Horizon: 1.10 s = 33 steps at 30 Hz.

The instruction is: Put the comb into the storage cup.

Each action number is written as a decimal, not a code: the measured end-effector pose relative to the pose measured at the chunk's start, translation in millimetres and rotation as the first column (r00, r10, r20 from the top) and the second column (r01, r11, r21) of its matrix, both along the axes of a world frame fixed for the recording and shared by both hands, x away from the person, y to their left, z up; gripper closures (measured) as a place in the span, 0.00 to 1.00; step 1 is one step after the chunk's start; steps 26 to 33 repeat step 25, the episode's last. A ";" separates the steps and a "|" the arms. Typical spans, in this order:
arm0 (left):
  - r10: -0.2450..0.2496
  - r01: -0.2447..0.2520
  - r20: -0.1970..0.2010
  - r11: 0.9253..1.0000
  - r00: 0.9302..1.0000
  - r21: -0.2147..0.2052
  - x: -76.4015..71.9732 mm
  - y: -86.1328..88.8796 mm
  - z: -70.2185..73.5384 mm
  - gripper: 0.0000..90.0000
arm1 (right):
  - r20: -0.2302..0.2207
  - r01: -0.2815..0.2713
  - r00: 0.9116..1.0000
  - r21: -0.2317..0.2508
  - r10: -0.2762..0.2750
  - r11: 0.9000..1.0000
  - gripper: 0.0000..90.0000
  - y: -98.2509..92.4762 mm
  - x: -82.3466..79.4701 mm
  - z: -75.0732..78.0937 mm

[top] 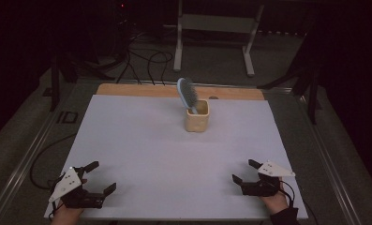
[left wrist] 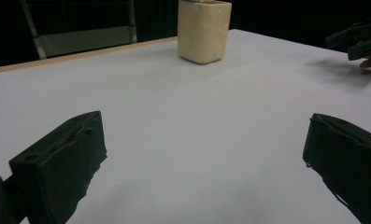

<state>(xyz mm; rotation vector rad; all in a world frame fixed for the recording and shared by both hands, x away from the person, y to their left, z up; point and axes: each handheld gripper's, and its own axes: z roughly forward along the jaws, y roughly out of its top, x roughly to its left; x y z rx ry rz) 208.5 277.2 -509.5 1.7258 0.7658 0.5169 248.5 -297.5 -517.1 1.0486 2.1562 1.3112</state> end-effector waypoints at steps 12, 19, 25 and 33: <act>0.006 -0.006 0.002 1.000 1.000 0.003 0.0 0.0 0.1 0.00 | 0.004 0.010 1.000 0.006 -0.010 1.000 0.10 3.2 2.9 1.3; 0.008 -0.008 0.005 1.000 1.000 0.005 -0.6 0.2 0.2 0.00 | 0.002 0.004 1.000 0.008 -0.004 1.000 0.10 6.2 3.9 2.1; 0.008 -0.008 0.005 1.000 1.000 0.006 -0.5 0.2 0.2 0.00 | 0.006 0.003 1.000 0.002 -0.003 1.000 0.10 6.6 3.9 2.7; 0.008 -0.008 0.005 1.000 1.000 0.006 -0.5 0.2 0.2 0.00 | 0.006 0.003 1.000 0.002 -0.003 1.000 0.10 6.6 3.9 2.7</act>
